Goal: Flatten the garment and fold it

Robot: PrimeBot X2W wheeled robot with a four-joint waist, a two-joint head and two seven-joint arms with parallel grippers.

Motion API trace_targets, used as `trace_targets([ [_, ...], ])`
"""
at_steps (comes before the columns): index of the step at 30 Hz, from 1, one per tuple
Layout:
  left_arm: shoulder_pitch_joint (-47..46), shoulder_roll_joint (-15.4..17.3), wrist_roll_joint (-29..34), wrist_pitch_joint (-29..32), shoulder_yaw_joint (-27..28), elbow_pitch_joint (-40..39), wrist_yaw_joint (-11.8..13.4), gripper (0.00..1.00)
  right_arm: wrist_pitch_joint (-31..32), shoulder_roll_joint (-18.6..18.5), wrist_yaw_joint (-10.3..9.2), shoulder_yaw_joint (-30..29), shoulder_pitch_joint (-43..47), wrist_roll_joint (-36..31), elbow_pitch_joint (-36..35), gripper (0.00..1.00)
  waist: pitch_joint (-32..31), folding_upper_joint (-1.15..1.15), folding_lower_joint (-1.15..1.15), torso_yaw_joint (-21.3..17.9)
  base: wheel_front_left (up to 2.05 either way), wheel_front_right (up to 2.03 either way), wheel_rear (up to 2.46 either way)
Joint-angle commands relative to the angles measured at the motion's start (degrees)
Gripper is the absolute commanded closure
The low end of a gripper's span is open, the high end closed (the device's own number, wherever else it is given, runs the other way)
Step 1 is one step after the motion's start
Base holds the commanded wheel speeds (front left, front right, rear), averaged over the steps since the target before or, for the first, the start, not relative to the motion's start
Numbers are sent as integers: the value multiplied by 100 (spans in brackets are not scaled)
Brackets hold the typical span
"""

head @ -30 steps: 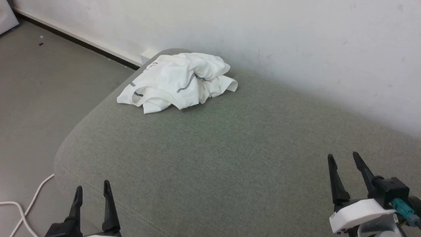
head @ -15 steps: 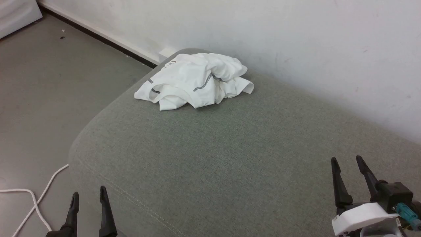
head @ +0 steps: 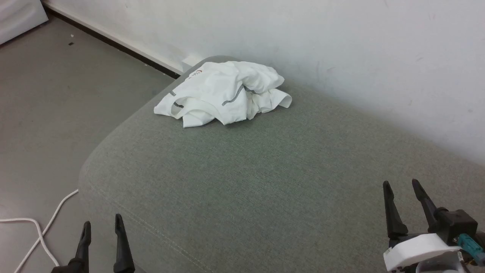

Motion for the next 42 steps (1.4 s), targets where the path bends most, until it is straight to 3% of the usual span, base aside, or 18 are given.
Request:
trace_targets([
  [1, 5, 19, -118, -19, -11, -46, 8, 0, -32, 16, -4, -7, 33, 36, -15, 0, 45, 0, 0, -22, 0, 0, 0],
  [6, -458, 13, -789, 232, -13, -646, -171, 0, -32, 16, -4, -60, -57, -97, -119, 0, 378, 0, 0, -115, 0, 0, 0],
  [14, -2434, 691, -1234, 1364, 68, -1254, -438, 0, 216, 16, -4, -122, -426, -561, -653, 0, 1229, 0, 0, -420, 0, 0, 0],
  [24, -5258, 1480, -1628, 2452, 104, 848, -597, 0, 962, 16, -4, 120, -807, -1078, -1946, 0, 2264, 0, 0, -839, 0, 0, 0],
  [27, -5643, 1660, -1528, 2552, 29, 1325, -643, 0, 1081, 16, -4, 194, -844, -1139, -2147, 0, 2439, 0, 0, -925, 0, 0, 0],
  [32, -6461, 1925, -1464, 2820, -326, 2445, -950, 0, 1322, 16, -4, 320, -857, -1276, -2588, 0, 2826, 0, 0, -1086, 0, 0, 0],
  [37, -7001, 2020, -1837, 3414, -777, 3271, -1178, 0, 1518, 16, -4, 470, -857, -1432, -2956, 0, 3112, 0, 0, -1267, 0, 0, 0],
  [42, -7177, 2224, -2217, 3870, -1146, 3769, -1211, 0, 1690, -1, -4, 629, -920, -1553, -3251, 0, 3387, 0, 0, -1506, 0, 0, 0],
])
